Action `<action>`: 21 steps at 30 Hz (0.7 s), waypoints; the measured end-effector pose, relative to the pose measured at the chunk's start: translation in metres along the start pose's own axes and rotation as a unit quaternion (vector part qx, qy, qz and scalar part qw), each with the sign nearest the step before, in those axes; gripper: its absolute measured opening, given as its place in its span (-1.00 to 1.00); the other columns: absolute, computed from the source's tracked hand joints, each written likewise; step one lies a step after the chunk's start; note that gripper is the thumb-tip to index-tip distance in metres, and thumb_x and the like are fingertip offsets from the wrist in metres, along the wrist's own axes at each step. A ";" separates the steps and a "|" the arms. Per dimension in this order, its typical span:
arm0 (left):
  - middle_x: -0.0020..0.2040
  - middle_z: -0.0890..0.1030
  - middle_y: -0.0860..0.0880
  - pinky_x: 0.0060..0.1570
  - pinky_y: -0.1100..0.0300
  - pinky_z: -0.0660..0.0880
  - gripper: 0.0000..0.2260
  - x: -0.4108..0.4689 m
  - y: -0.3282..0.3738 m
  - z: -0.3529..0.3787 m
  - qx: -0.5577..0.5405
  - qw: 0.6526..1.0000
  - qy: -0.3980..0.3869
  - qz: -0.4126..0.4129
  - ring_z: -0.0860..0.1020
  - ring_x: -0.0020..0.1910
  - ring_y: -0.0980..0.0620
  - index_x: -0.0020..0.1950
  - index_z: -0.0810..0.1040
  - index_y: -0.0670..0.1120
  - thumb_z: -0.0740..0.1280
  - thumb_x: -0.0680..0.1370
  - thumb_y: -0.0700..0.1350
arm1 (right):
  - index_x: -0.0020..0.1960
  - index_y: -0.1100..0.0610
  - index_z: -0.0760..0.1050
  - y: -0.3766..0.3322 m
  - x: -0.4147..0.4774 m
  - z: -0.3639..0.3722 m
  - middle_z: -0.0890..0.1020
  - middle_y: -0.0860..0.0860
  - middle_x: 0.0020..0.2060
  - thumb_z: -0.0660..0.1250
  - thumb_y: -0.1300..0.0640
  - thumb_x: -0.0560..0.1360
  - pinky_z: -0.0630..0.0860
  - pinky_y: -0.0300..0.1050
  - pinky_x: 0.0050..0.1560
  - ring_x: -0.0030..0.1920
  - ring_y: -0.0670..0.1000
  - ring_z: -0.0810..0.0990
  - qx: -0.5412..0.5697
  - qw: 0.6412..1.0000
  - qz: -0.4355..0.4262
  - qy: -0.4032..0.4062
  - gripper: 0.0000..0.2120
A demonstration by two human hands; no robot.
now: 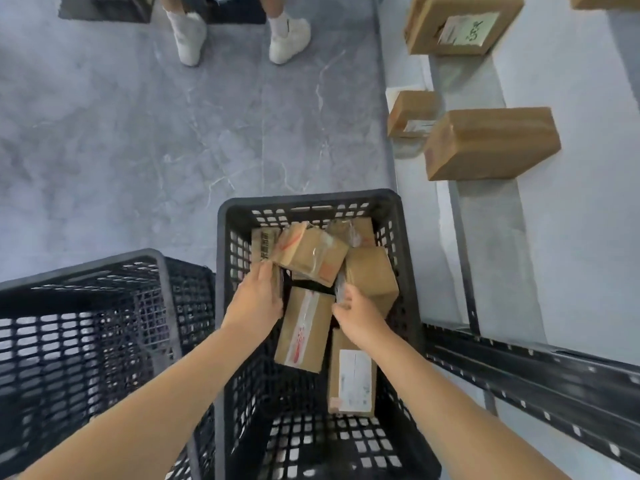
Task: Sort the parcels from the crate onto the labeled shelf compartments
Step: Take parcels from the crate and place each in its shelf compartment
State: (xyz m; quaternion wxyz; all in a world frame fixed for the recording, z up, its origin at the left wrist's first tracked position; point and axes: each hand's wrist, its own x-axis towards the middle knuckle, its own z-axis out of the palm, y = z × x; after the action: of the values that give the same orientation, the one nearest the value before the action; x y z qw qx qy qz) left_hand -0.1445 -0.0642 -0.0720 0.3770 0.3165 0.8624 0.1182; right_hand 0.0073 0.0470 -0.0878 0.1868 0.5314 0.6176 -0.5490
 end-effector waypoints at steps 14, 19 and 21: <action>0.49 0.36 -0.01 0.41 0.01 0.38 -0.27 0.036 -0.009 0.045 -0.144 0.989 0.019 -0.039 0.38 0.44 -0.03 0.60 0.12 0.05 0.24 0.52 -0.41 | 0.49 -0.03 0.24 0.001 0.059 0.035 0.52 -0.05 0.28 0.28 0.02 0.59 0.49 0.03 0.22 0.21 0.03 0.52 0.186 0.982 0.021 0.016 -0.50; 0.24 0.55 0.00 -0.02 0.21 0.53 -0.32 0.010 0.002 0.044 -0.189 0.979 0.044 -0.059 0.54 0.07 0.03 0.58 0.15 0.16 0.16 0.57 -0.39 | 0.57 -0.03 0.11 0.005 0.030 0.034 0.43 -0.09 0.40 0.24 0.00 0.63 0.41 -0.09 0.16 0.30 -0.03 0.46 0.176 0.984 -0.014 0.019 -0.44; 0.17 0.56 0.04 -0.19 0.32 0.49 -0.32 -0.003 0.005 0.038 -0.204 0.977 0.035 -0.057 0.56 -0.01 0.06 0.57 0.16 0.18 0.14 0.58 -0.40 | 0.53 -0.05 0.18 0.004 0.013 0.025 0.46 -0.10 0.38 0.21 0.04 0.64 0.40 -0.13 0.09 0.21 -0.07 0.48 0.166 0.985 -0.032 0.030 -0.51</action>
State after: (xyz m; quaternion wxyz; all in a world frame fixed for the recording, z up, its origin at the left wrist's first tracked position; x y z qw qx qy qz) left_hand -0.1134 -0.0633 -0.0944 0.4093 0.1789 0.8495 0.2806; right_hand -0.0026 0.0300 -0.1087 0.0599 0.5507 0.5401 -0.6336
